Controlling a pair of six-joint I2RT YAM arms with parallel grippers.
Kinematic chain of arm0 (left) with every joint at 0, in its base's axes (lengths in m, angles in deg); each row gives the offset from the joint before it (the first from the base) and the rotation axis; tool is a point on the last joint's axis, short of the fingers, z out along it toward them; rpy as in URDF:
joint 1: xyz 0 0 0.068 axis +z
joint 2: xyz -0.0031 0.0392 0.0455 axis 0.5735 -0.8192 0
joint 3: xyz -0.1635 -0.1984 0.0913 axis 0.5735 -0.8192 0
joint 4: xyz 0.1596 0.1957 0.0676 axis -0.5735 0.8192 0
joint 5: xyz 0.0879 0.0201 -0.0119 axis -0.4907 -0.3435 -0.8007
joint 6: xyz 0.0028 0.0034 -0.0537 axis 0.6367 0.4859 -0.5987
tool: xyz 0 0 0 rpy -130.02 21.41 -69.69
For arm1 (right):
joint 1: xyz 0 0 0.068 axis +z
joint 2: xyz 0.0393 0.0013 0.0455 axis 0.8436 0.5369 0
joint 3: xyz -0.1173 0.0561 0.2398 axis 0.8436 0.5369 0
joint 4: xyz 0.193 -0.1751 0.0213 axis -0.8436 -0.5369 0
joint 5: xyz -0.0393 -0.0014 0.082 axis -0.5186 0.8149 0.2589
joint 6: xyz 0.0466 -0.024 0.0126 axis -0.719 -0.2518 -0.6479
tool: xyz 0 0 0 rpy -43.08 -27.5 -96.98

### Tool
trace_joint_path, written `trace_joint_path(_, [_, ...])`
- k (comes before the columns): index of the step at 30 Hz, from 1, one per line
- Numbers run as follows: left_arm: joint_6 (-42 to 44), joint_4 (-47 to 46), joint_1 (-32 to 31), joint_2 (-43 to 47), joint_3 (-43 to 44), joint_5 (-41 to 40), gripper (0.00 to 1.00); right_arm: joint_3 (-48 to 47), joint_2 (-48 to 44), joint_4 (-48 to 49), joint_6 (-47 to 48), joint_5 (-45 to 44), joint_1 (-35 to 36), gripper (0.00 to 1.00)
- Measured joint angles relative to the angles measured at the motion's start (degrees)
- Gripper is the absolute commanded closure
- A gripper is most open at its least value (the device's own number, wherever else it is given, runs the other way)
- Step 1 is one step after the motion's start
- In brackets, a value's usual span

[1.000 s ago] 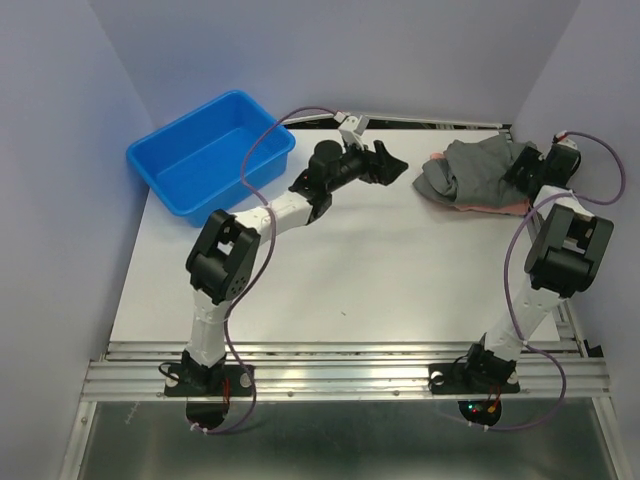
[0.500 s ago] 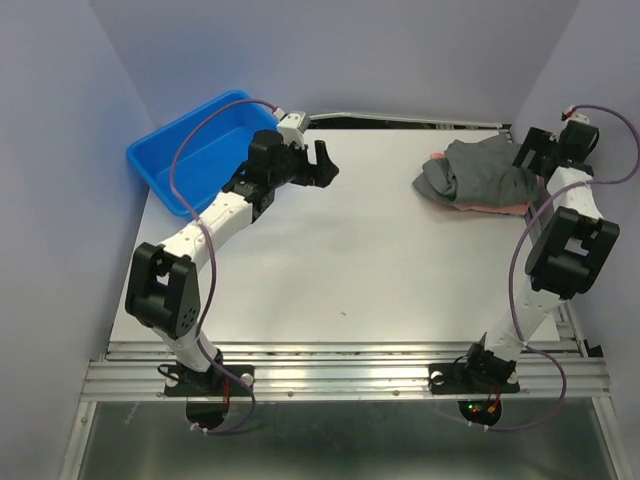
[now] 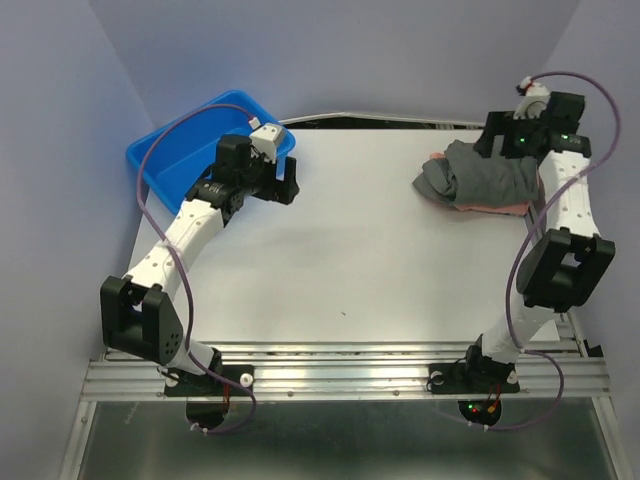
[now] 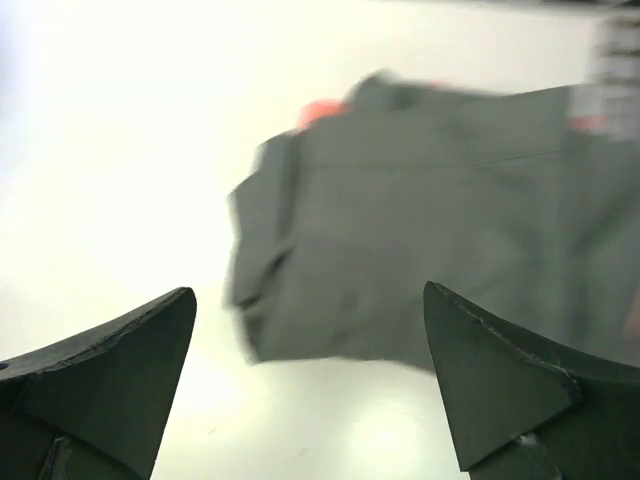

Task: Fold and stack the skirts
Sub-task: Neatly place the folded skirt to the corner

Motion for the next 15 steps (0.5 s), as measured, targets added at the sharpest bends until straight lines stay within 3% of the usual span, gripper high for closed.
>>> trace_joint_path(9, [8.1,6.6,-0.6,0.0,-1.1,-4.3,0.01,31.4,-14.3,1.2,1.7,3.8,26.4,0.00])
trace_joint_path(15, [10.8,8.5,-1.3,0.0,-4.6,-6.4,0.01,42.4,-19.1,2.4,0.4,3.8,30.6,0.00])
